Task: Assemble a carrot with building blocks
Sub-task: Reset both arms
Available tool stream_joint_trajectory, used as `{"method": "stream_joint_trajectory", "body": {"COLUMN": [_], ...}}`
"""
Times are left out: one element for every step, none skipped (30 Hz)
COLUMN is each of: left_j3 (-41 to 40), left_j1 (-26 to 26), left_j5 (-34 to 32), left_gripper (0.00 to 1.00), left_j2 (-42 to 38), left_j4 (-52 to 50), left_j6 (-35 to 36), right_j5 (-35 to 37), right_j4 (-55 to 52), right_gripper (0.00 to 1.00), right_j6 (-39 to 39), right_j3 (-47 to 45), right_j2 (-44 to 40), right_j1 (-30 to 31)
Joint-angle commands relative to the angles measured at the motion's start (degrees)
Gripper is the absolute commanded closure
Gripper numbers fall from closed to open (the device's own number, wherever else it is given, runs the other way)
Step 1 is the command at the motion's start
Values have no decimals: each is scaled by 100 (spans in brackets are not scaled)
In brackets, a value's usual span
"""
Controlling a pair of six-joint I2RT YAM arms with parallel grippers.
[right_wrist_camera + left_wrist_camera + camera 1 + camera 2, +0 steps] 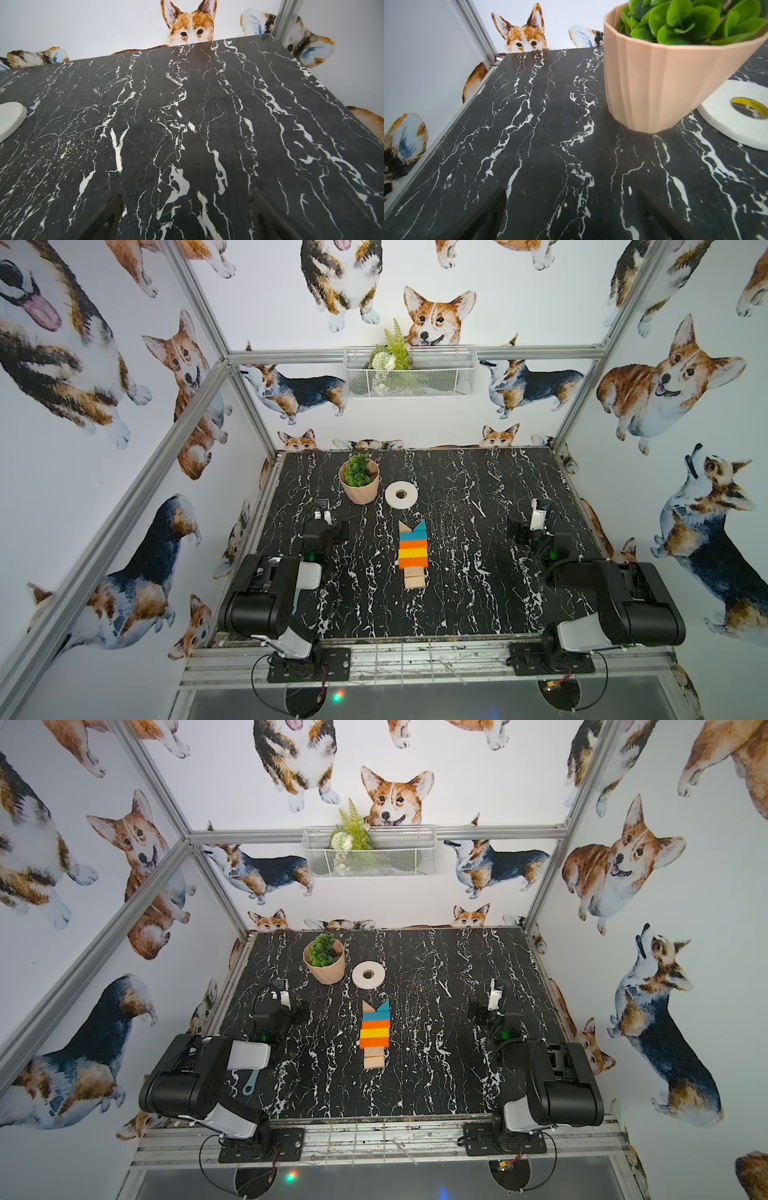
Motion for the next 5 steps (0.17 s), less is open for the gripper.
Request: {"method": "stream_joint_trajectory", "body": {"left_j3": [169,151,98,40,43], "left_j1": [150,151,143,130,120], "left_j5": [206,206,181,189,309], "left_gripper": [0,0,0,0,0], "left_j2": [61,24,16,-10,0], "left_j4": [-38,-40,51,139,148], "left_j6": [4,4,20,36,91], "right_j5": [21,24,25,24,23], "right_j4": [236,245,243,240,242], "right_gripper": [1,1,1,1,1], "right_j6": [-130,-124,-122,-128,-127], "right_j3": [9,5,9,5,4], "right_j2": [-1,0,-1,-1,-1], "right_j1": [14,5,14,6,12]}}
